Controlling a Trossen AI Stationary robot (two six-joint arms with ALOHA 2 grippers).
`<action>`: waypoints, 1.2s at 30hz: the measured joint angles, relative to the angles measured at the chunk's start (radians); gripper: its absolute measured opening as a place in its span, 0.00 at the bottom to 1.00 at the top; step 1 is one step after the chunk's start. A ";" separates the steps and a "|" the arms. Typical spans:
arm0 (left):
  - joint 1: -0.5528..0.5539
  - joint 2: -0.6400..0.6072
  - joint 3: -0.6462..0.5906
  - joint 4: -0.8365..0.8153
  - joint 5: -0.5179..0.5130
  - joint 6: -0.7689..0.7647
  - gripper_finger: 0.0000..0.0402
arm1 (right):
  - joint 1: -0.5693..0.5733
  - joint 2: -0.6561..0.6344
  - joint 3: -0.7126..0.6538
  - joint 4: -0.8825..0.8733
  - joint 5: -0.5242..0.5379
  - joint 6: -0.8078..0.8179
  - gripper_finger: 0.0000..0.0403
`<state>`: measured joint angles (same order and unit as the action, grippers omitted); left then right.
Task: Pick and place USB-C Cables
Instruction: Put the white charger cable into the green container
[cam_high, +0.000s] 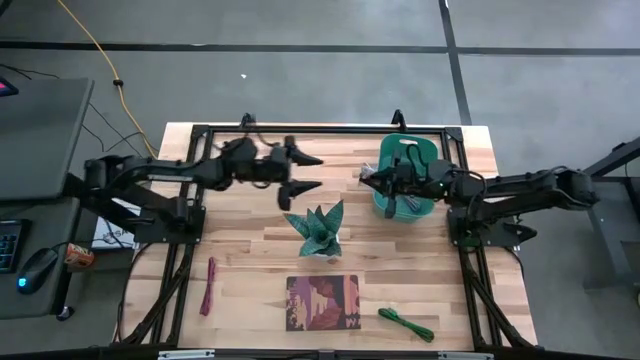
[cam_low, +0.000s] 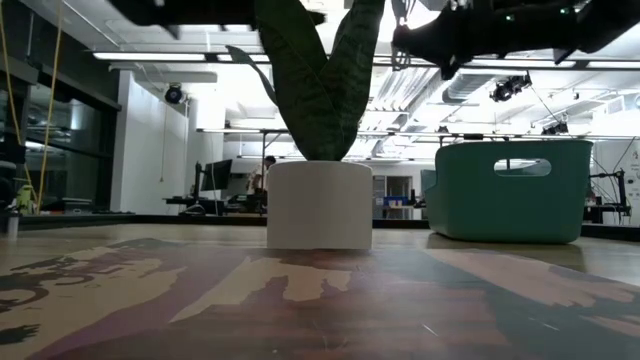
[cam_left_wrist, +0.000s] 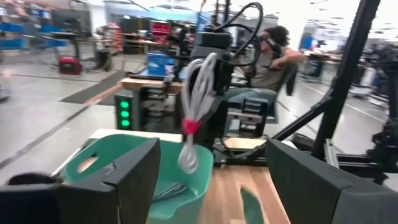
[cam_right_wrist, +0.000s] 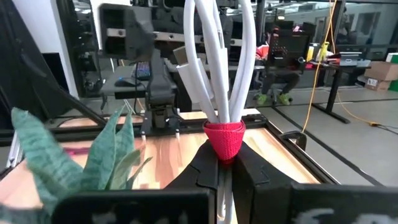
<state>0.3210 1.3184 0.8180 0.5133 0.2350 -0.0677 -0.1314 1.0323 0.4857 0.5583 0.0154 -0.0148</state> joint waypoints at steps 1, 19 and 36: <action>0.000 0.035 0.031 0.000 0.015 0.000 0.68 | 0.000 0.013 0.012 0.001 0.000 0.010 0.00; 0.088 0.158 0.268 -0.303 0.091 0.060 0.68 | 0.000 -0.001 0.096 -0.283 0.127 -0.010 0.00; 0.117 -0.436 -0.393 0.056 0.032 -0.072 0.68 | 0.001 -0.342 -0.099 -0.231 0.121 0.021 0.00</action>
<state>0.4381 0.8822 0.4251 0.5691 0.2669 -0.1396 -0.1303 0.6907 0.3866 0.3276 0.1365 0.0058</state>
